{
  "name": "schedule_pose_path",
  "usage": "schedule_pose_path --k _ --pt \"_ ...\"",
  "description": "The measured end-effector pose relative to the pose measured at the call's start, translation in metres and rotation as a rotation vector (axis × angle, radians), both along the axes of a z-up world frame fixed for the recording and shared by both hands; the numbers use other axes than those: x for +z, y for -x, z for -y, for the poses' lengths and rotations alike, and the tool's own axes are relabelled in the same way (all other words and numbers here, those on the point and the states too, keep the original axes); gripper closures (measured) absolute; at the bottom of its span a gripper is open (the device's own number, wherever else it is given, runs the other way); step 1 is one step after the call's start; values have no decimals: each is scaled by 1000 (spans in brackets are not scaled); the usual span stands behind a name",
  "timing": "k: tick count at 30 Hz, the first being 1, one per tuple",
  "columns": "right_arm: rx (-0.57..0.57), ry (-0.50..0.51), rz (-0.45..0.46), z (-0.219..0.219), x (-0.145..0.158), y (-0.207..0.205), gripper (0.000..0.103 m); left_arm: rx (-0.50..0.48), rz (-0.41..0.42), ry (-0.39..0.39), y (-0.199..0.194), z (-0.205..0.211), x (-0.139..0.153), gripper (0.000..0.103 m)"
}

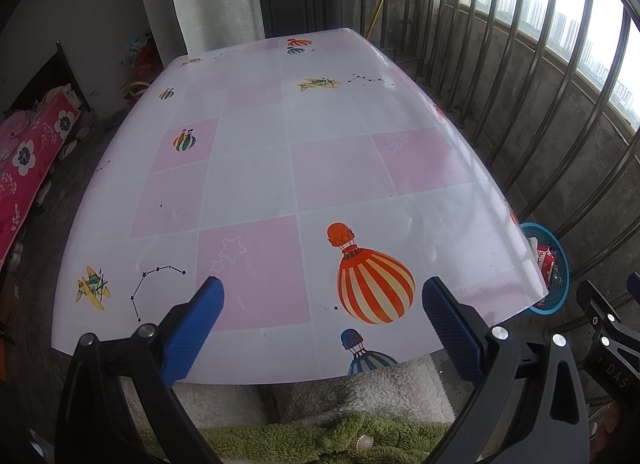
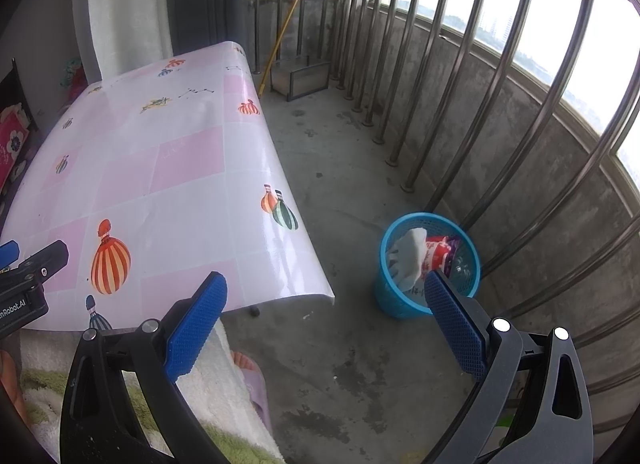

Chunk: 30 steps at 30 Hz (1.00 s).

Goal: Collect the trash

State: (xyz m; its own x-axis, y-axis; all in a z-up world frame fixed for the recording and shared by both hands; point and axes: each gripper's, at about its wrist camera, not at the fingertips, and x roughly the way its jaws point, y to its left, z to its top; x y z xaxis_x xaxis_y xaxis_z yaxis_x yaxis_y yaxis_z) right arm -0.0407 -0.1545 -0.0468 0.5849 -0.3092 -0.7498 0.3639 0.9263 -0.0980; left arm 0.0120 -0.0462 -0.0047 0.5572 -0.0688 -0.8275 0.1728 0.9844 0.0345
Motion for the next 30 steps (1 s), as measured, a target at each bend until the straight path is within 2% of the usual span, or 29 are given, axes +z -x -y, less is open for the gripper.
schedule_pose_path --k 30 --pt "7 -3 -4 6 0 -4 8 0 -1 -1 0 -1 0 6"
